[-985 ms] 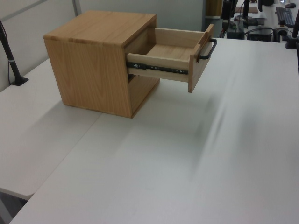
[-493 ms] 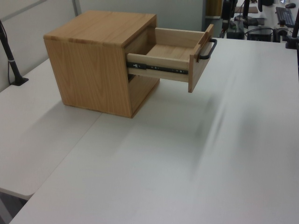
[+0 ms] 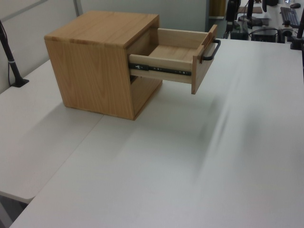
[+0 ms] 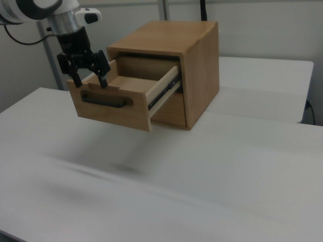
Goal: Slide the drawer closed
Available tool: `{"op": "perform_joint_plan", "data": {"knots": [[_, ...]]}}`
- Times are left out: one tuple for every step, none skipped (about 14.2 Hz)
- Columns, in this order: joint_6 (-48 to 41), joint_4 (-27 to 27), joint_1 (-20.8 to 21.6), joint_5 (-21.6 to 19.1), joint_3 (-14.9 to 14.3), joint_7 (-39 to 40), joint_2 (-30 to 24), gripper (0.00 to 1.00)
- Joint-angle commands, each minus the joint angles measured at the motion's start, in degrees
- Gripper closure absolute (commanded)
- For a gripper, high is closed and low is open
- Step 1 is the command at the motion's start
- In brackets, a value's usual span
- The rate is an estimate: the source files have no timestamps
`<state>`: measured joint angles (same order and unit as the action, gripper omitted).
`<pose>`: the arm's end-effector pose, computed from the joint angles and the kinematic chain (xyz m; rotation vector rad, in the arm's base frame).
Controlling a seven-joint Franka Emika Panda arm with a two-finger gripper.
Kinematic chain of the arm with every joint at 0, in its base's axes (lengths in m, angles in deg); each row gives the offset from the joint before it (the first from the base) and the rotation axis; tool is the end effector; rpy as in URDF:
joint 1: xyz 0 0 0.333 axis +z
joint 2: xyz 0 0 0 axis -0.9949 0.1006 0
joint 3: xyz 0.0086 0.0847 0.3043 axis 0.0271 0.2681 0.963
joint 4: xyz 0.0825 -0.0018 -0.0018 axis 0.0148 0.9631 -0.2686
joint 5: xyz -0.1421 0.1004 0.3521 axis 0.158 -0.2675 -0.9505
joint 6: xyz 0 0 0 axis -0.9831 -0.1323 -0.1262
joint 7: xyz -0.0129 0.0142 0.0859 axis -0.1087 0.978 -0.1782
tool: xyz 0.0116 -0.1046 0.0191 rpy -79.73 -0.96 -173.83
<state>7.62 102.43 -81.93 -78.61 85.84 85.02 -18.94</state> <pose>0.5389 0.0175 0.6439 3.0449 0.1650 0.0755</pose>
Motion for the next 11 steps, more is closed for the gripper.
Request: {"op": "perform_joint_plan", "data": {"knots": [[-2.6, 0.7, -0.3, -1.1, 0.0, 8.7, 0.0, 0.17], [-2.3, 2.2, -0.2, -1.1, 0.0, 8.6, 0.1, 0.36], [-1.9, 3.3, -0.1, -1.1, 0.1, 8.3, 0.0, 0.50], [-1.8, 4.0, -0.1, -1.2, 0.1, 7.9, 0.2, 0.67], [-1.7, 4.2, 0.1, -1.1, 0.1, 6.6, 0.8, 0.83], [-1.7, 4.3, 0.3, -1.1, 0.2, 4.3, 1.7, 0.93], [-1.0, 4.4, 0.4, -1.2, 0.3, 1.6, 2.3, 1.00], [2.0, 5.2, 0.5, -1.4, 0.4, -2.2, 2.9, 1.00], [4.3, 6.4, 0.5, -2.0, 0.4, -4.7, 3.0, 1.00], [7.9, 6.9, 0.6, -3.5, 0.5, -8.0, 3.6, 1.00], [10.1, 6.9, 0.6, -3.7, 0.7, -10.5, 4.4, 1.00]]}}
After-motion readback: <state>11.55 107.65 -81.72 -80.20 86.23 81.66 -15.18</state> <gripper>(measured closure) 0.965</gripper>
